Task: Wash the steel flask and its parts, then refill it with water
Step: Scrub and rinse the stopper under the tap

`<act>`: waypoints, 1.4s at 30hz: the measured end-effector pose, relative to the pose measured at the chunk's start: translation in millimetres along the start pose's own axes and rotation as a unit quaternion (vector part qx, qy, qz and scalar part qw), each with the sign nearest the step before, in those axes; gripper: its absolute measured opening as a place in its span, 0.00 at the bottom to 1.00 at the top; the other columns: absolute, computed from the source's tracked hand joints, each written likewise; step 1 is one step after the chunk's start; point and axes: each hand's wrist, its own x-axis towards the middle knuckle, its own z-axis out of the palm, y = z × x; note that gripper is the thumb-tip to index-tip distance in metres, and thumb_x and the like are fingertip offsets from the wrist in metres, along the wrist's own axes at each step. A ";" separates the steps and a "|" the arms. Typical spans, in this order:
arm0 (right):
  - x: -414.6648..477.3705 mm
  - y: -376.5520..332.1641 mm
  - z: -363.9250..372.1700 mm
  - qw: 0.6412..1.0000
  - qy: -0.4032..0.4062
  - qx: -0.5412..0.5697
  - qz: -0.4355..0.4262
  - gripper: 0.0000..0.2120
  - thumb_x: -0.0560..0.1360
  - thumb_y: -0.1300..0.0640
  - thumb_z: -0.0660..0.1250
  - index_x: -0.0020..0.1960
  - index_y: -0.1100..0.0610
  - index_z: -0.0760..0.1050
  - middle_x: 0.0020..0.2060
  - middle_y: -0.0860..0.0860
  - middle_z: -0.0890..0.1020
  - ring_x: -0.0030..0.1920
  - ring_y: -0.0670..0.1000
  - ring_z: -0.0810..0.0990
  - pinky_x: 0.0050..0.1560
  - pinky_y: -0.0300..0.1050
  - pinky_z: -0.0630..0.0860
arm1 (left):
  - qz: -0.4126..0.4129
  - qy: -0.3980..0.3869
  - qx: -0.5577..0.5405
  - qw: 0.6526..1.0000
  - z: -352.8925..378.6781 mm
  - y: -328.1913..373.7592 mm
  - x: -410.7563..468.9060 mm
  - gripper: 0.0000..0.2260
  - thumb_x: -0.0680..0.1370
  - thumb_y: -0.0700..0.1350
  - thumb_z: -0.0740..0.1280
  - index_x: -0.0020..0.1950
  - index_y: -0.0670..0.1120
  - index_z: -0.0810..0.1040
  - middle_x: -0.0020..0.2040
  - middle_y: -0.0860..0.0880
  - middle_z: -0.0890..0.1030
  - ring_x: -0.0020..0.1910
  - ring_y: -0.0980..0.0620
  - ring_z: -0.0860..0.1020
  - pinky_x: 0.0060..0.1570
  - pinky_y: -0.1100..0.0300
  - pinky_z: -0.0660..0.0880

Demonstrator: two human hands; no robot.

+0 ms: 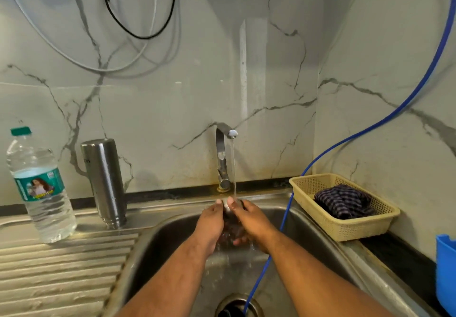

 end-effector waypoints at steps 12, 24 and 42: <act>-20.1 -6.8 -7.8 0.951 0.106 -0.260 -0.132 0.53 0.68 0.58 0.82 0.81 0.39 0.53 0.74 0.50 0.68 0.74 0.52 0.69 0.73 0.48 0.70 | 0.061 -0.014 0.303 0.951 -39.6 -13.0 -56.8 0.21 0.80 0.50 0.70 0.72 0.51 0.72 0.57 0.55 0.79 0.51 0.59 0.78 0.42 0.71 0.71; -42.4 -57.5 -2.1 0.943 0.146 -0.250 -0.162 0.56 0.68 0.59 0.82 0.83 0.47 0.50 0.69 0.46 0.74 0.69 0.49 0.73 0.68 0.39 0.67 | 0.211 -0.011 0.396 0.894 -41.2 -14.0 -55.7 0.38 0.75 0.53 0.75 0.80 0.53 0.60 0.76 0.51 0.67 0.74 0.53 0.68 0.74 0.54 0.67; -44.1 -31.1 0.6 0.970 0.031 0.124 0.207 0.28 0.81 0.35 0.59 0.59 0.59 0.78 0.41 0.61 0.87 0.30 0.52 0.82 0.33 0.44 0.78 | 0.322 -0.021 0.349 0.880 -30.7 -17.9 -47.3 0.36 0.75 0.52 0.75 0.78 0.62 0.61 0.72 0.56 0.68 0.70 0.57 0.69 0.72 0.56 0.69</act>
